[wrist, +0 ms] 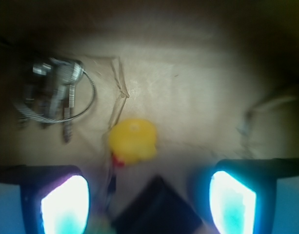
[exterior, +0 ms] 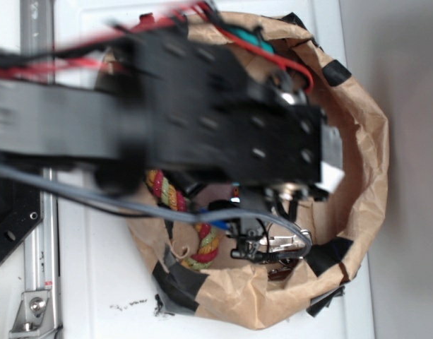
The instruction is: Grab the yellow duck.
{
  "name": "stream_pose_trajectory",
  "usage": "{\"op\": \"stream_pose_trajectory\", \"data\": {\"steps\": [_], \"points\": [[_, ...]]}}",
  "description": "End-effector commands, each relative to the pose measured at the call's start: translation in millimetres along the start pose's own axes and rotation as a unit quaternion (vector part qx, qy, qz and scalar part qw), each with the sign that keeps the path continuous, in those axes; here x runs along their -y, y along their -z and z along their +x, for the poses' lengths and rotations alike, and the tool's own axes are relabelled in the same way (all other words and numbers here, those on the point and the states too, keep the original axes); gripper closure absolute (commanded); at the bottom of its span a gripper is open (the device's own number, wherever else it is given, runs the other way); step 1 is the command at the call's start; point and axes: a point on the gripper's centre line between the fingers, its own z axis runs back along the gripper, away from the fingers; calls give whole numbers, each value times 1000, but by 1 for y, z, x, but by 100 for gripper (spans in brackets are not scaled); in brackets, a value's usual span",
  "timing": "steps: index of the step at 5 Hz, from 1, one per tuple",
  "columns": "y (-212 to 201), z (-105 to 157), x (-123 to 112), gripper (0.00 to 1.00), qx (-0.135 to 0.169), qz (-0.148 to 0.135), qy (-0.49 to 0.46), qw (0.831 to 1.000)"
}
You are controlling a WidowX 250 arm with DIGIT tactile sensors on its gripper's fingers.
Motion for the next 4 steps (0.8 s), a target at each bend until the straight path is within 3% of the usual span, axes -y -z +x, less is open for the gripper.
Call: {"op": "stream_pose_trajectory", "data": {"steps": [1,2,3,4], "points": [[35,24,19,100,-6,-10,19,1000],[32,13,24,100,-10,-17,34,999],[-4,10,19,100,11,-23,37,999],[-54,9,2,100,60,-14,18,998]]}}
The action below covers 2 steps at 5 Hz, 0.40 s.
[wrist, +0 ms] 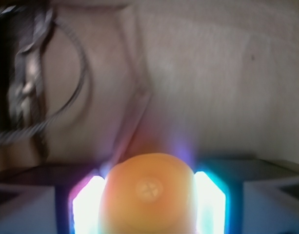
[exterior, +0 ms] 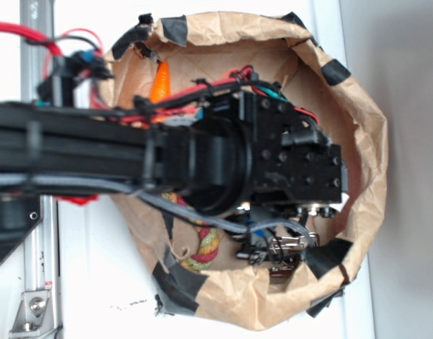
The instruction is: Grab the yellow duck.
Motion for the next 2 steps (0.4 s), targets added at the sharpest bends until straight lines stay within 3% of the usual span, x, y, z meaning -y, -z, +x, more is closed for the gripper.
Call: {"op": "stream_pose_trajectory", "data": {"steps": [1,2], "points": [[-117,-7,-21,100,102,28,-103,989],[-110,-28,-20,100,100,-18,-228,968]]}}
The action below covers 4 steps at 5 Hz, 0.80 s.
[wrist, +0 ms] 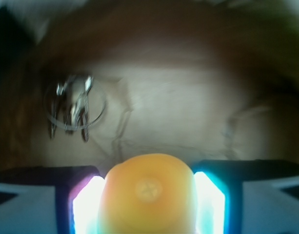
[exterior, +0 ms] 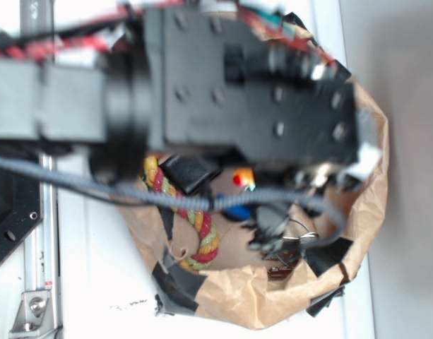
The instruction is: Grab the yellow duck.
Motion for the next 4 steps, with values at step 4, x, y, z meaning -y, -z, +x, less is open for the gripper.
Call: {"op": "stream_pose_trajectory", "data": {"steps": [4], "points": [[-37,-14,-18,100,9,16,46,999]]}}
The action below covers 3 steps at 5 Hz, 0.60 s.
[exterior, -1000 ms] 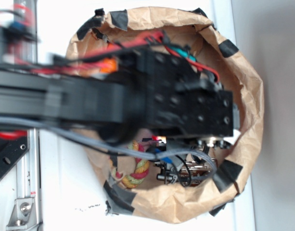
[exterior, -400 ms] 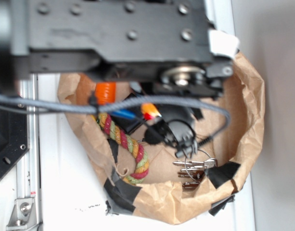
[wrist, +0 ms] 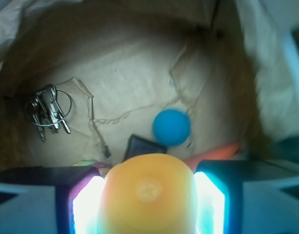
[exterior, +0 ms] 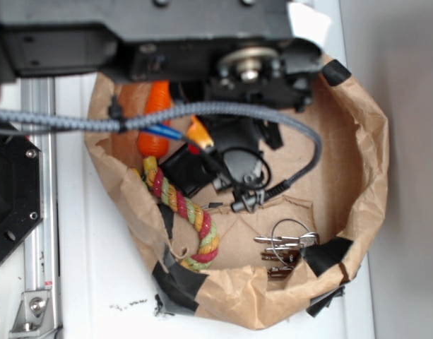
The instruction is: Grab the yellow duck.
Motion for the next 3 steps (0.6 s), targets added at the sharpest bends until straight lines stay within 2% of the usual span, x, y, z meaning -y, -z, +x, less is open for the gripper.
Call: {"op": "stream_pose_trajectory", "data": {"steps": [1,2,3], "points": [[-22,18,6,100,28,-8,146,989],[-21,16,3,100,37,-42,133,989],[-20,15,3,100,27,-36,138,989]]}}
